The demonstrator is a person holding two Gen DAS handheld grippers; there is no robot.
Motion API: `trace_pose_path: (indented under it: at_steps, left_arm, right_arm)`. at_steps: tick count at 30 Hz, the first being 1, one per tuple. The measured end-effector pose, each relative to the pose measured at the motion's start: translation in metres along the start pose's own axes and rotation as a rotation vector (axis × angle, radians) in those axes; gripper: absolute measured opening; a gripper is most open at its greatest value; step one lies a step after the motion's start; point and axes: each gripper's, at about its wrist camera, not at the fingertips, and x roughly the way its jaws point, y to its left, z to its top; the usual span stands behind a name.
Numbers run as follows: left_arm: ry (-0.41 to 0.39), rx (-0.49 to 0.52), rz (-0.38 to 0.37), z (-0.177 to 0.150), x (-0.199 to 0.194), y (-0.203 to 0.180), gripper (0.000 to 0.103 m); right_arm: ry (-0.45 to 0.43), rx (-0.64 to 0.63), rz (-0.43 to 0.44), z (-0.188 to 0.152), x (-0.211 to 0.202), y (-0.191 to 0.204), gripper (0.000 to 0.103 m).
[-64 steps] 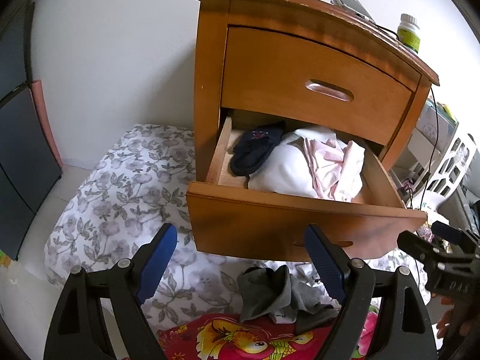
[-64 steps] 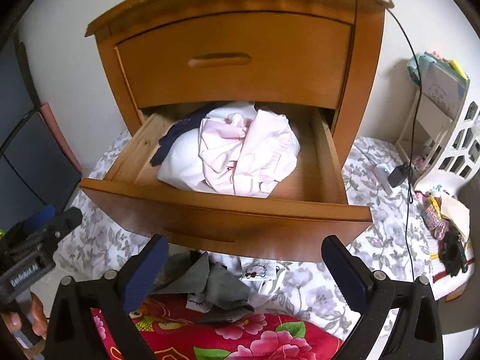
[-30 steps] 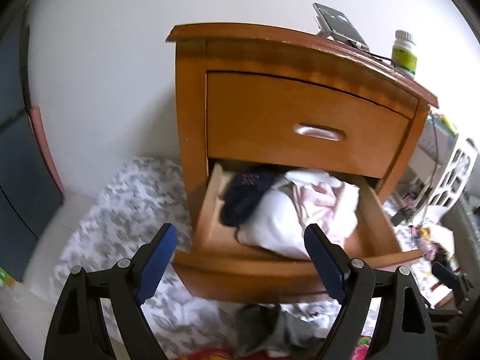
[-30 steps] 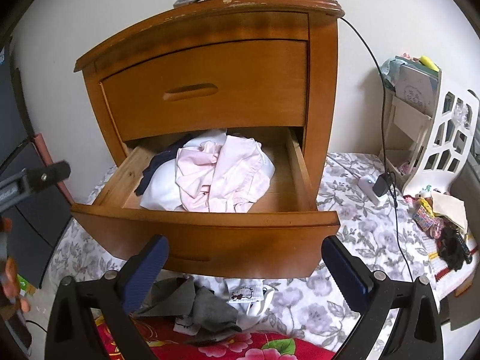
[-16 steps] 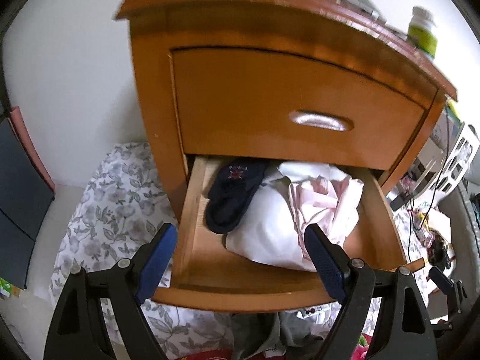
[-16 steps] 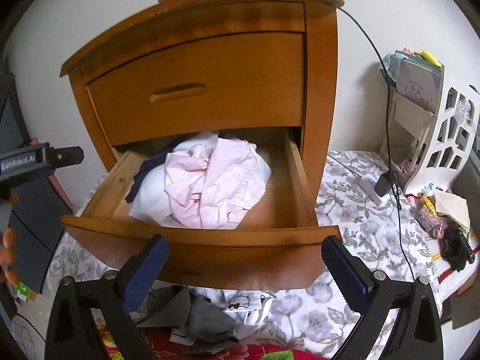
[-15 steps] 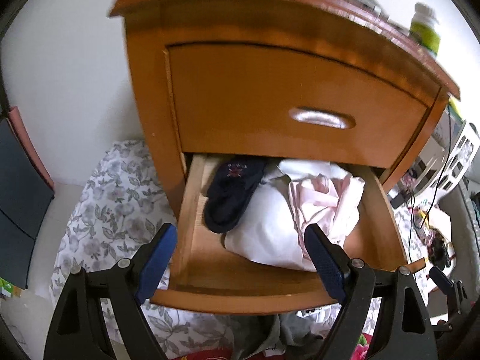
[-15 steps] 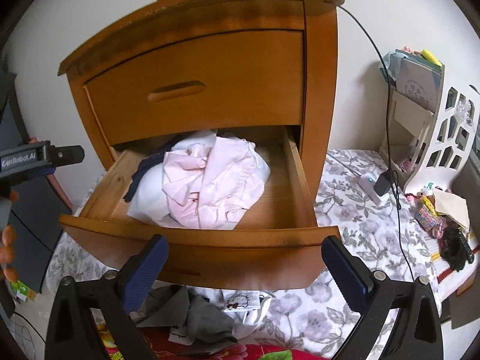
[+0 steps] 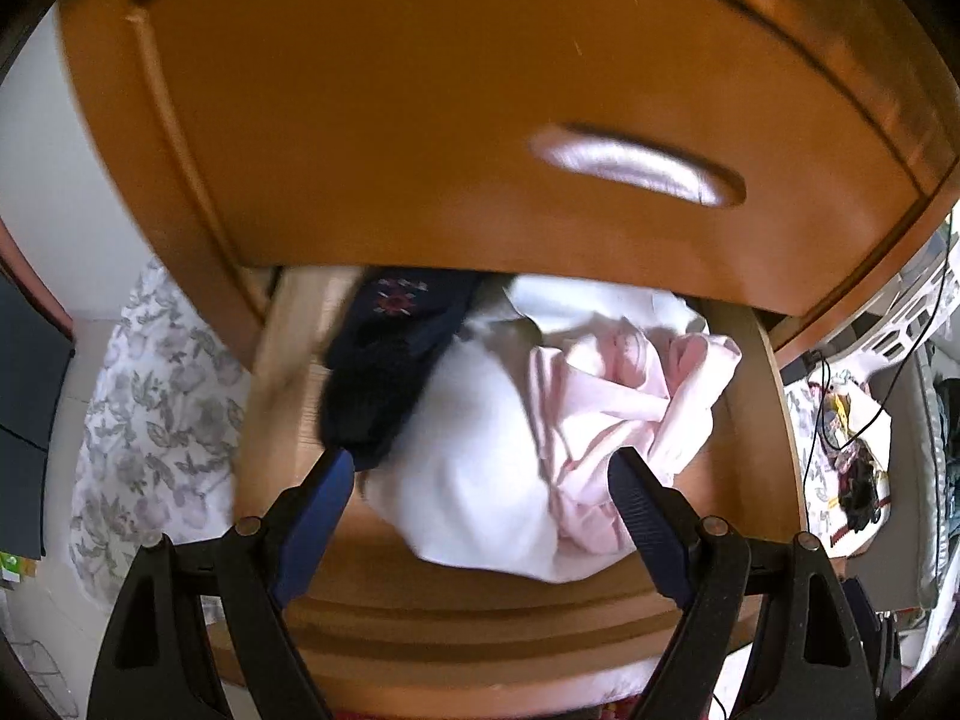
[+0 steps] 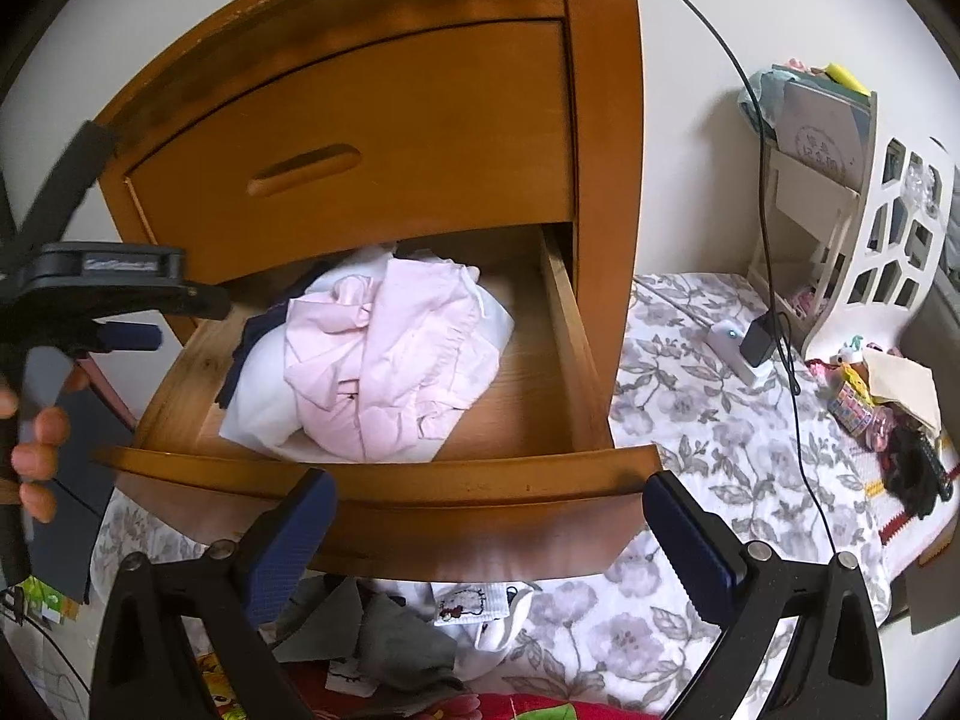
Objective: Take underwear out of drawer
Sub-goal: 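Reach the left gripper into the drawer toward the pink cloth, then close the left gripper on the pink cloth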
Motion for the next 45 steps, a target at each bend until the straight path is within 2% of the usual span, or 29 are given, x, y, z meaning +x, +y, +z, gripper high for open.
trace_pose_path:
  at_steps: [3, 9, 11, 15, 21, 26, 32, 35, 45]
  left_arm:
    - [0.031, 0.011, -0.009, 0.004, 0.015, -0.012, 0.087]
    - [0.042, 0.056, -0.01, 0.012, 0.036, -0.034, 0.085]
    - [0.058, 0.067, -0.013, 0.013, 0.045, -0.04, 0.073]
    - [0.055, 0.099, -0.016, 0.013, 0.055, -0.051, 0.071]
    - [0.042, 0.139, -0.021, 0.013, 0.061, -0.067, 0.061]
    - [0.051, 0.16, -0.019, 0.008, 0.066, -0.076, 0.035]
    - [0.027, 0.136, -0.024, 0.001, 0.063, -0.067, 0.016]
    - [0.013, 0.115, -0.046, -0.002, 0.061, -0.062, 0.012]
    - [-0.033, 0.102, -0.128, -0.017, 0.047, -0.038, 0.009]
  right_arm:
    - [-0.001, 0.0, -0.013, 0.0, 0.001, -0.002, 0.103]
    - [-0.008, 0.005, -0.017, -0.001, 0.0, -0.005, 0.103]
    - [-0.012, 0.007, -0.018, 0.0, -0.001, -0.006, 0.103]
    - [-0.017, 0.015, -0.018, 0.0, -0.002, -0.008, 0.103]
    - [-0.009, 0.019, -0.019, -0.001, 0.0, -0.009, 0.103]
    - [-0.016, 0.015, -0.017, -0.001, -0.003, -0.007, 0.103]
    - [-0.016, 0.028, -0.019, -0.002, -0.004, -0.01, 0.103]
    - [-0.017, 0.032, -0.021, -0.002, -0.005, -0.011, 0.103]
    - [-0.015, 0.042, -0.024, -0.003, -0.008, -0.013, 0.103]
